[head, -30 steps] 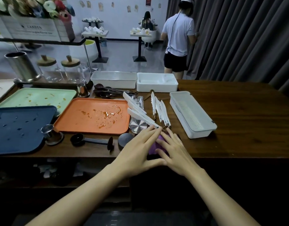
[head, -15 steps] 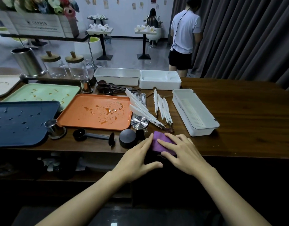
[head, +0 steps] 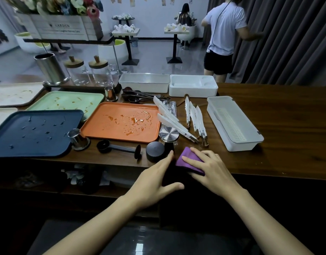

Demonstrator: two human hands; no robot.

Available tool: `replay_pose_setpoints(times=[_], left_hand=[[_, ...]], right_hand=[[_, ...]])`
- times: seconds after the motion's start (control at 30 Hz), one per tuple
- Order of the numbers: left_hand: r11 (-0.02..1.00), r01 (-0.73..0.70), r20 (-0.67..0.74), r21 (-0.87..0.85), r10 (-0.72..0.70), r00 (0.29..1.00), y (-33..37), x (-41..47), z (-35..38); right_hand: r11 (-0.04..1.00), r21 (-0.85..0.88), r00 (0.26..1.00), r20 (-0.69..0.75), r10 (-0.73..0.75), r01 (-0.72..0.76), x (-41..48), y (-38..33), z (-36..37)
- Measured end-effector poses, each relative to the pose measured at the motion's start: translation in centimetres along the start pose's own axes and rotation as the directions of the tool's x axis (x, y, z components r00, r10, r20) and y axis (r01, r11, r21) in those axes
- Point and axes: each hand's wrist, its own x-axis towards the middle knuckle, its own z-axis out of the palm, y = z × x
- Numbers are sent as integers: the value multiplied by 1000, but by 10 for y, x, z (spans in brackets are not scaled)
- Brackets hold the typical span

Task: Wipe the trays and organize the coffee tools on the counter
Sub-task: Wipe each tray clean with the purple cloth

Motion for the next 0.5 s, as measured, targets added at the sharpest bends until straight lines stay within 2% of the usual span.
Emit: replay_pose_setpoints(times=[0.2,0.3,0.5], left_hand=[[999,18,-100,-44,-22,995,-1,-47,-42],[996,79,-192,-50,-87,978,-16,-77,-77],[982,189,-279,-16,-186,942,-57,-113,-134]], right_hand=[[961,275,996,-89,11,14,-2,-39,-3],[936,346,994,-106,-26,61,6,-74,-9],[877,456,987,-113,-113,153,52,-157,-23]])
